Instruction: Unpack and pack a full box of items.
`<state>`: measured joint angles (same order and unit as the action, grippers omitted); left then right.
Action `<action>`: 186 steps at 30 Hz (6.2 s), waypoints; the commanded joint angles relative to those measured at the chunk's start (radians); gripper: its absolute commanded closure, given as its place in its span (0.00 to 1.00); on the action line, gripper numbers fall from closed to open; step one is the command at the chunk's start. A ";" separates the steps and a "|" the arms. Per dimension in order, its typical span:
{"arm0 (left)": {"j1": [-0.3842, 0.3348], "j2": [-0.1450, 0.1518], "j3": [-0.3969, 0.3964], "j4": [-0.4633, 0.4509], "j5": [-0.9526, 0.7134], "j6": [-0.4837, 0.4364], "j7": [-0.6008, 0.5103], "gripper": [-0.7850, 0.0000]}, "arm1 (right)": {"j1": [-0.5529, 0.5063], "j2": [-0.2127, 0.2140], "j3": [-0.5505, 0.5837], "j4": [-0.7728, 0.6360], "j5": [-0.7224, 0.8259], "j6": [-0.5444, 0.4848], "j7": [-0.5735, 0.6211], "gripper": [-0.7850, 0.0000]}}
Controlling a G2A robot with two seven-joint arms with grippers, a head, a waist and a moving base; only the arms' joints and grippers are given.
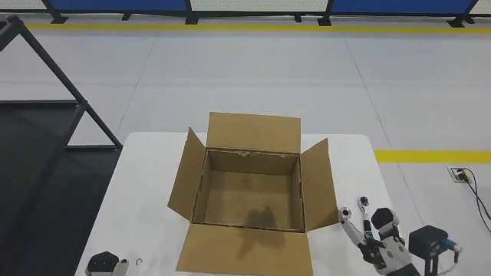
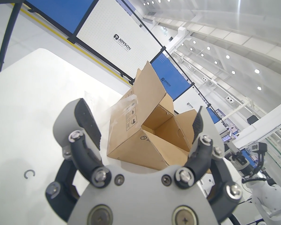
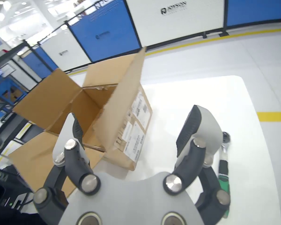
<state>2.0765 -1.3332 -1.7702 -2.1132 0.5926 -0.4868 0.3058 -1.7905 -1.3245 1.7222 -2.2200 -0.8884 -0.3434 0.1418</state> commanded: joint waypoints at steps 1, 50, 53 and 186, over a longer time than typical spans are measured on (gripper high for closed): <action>-0.005 0.000 0.001 0.004 0.008 0.008 -0.004 0.00 | -0.009 0.002 -0.005 -0.011 -0.005 -0.041 -0.011 0.00; -0.016 -0.016 -0.023 0.055 -0.029 -0.022 0.016 0.00 | 0.254 0.019 -0.294 0.148 -0.065 0.113 0.129 1.00; -0.015 -0.017 -0.023 0.056 -0.029 -0.024 0.016 0.00 | 0.236 0.020 -0.288 0.140 -0.061 0.112 0.091 1.00; -0.081 -0.040 0.014 0.172 -0.034 -0.009 -0.042 0.00 | 0.361 0.000 -0.403 0.454 0.430 0.015 -0.247 1.00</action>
<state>1.9969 -1.3735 -1.7560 -1.9438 0.5592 -0.4976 0.2634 -1.4314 -1.3234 1.3196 -1.7755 -0.4835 -0.3138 -0.1056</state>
